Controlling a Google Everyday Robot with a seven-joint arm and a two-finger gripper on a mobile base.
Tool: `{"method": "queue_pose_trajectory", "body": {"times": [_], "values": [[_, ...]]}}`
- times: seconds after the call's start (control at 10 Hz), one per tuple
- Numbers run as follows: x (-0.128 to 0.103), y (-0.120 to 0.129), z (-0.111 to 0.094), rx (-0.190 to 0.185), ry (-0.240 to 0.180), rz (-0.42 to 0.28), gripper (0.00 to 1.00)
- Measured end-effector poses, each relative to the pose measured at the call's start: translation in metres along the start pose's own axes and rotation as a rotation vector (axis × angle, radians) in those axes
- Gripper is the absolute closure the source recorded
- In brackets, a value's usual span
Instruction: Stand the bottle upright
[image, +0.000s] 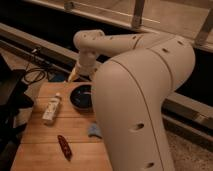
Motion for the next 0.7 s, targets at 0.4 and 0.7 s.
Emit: {"method": "queue_pose_trajectory", "body": {"times": [0.4,0.7], "values": [[0.009,0.053,0.038,-0.07,0.005,-0.092,0.2],[0.007,0.114,0.071,-0.137,0.005,-0.152,0.2]]}}
